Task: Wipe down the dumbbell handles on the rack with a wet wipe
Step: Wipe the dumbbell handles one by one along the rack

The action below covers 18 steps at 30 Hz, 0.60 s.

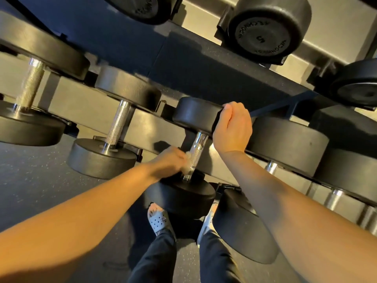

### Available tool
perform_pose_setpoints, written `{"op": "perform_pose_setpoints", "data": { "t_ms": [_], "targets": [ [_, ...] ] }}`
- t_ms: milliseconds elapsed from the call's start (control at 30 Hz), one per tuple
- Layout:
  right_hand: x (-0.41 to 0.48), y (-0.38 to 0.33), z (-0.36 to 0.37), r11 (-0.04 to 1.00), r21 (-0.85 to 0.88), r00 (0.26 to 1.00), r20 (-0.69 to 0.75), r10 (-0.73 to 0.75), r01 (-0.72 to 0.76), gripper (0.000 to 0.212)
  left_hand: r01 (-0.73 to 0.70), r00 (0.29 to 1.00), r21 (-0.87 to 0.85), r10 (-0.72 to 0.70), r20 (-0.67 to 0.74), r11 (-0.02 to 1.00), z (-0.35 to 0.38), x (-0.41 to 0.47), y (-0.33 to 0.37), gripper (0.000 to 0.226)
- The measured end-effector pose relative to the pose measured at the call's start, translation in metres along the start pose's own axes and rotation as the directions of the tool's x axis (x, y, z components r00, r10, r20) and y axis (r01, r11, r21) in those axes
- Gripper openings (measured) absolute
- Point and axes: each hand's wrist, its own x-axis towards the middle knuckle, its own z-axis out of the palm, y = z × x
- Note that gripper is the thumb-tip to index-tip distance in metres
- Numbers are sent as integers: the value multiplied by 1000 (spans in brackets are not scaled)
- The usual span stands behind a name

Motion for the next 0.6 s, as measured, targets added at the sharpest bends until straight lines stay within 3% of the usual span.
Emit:
{"op": "perform_pose_setpoints", "data": {
  "t_ms": [67, 100, 200, 300, 367, 467, 533, 600],
  "targets": [
    [0, 0, 1, 1000, 0, 1000, -2, 0, 0, 45, -21, 995, 122, 9, 100, 992, -6, -7, -2, 22],
    [0, 0, 1, 1000, -1, 1000, 0, -1, 1, 44, -24, 997, 121, 16, 70, 992, -7, -7, -1, 21],
    [0, 2, 2, 1000, -7, 1000, 3, -11, 11, 43, -67, 982, -71, 54, -179, 995, 4, 3, 14, 20],
    [1, 3, 3, 1000, -10, 1000, 3, -15, 15, 42, -75, 944, 10, 74, -323, 997, 24, 16, 29, 22],
    [1, 3, 2, 1000, -13, 1000, 3, -19, 19, 41, -49, 954, 168, 96, -284, 985, 30, 9, 20, 27],
    [2, 4, 2, 1000, -5, 1000, 5, -23, 23, 41, -86, 981, 443, 153, -119, 893, 26, 4, -17, 28],
    [2, 5, 3, 1000, -8, 1000, 9, -21, 21, 41, -3, 995, 449, 45, -84, 893, 17, 5, -24, 29],
    [2, 5, 3, 1000, -11, 1000, 12, -14, 14, 41, -65, 993, 308, 92, -73, 949, 10, 11, -20, 31]
  ]
}}
